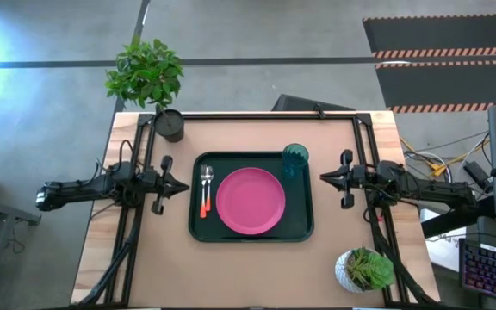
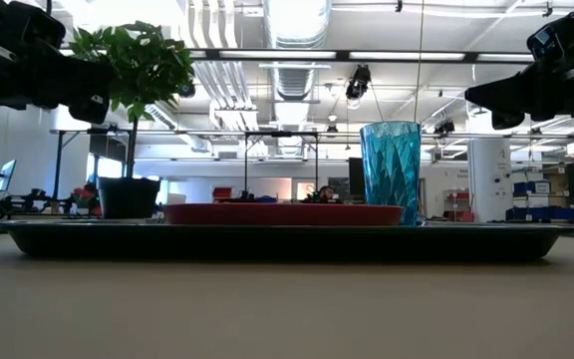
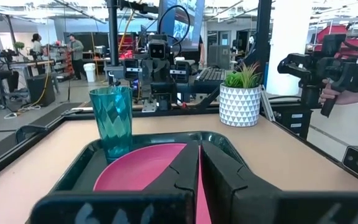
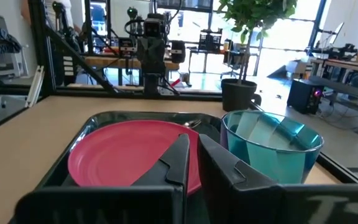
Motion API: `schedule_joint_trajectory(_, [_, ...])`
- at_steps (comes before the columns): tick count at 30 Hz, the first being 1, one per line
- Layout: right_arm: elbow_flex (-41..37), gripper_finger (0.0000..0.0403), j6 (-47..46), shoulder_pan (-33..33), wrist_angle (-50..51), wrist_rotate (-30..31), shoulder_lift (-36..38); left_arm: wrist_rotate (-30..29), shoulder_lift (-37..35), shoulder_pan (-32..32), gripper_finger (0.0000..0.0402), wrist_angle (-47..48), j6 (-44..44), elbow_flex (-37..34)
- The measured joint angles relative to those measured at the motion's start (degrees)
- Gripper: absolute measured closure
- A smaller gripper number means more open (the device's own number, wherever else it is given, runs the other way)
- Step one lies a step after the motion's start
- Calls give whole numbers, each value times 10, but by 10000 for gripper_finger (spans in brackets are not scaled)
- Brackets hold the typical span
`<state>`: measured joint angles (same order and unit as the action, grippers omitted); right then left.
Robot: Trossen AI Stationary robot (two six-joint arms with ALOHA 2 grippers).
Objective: Pick and place plate/cup/fork/spoon on tray
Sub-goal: Return to Home Position
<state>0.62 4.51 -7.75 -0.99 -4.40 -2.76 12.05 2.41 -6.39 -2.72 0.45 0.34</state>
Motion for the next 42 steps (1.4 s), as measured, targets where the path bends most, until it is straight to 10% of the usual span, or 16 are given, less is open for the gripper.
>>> schedule_joint_trajectory(42, [0,381,0,0,-9,0,0,-1,2,0,402,-3,0,1])
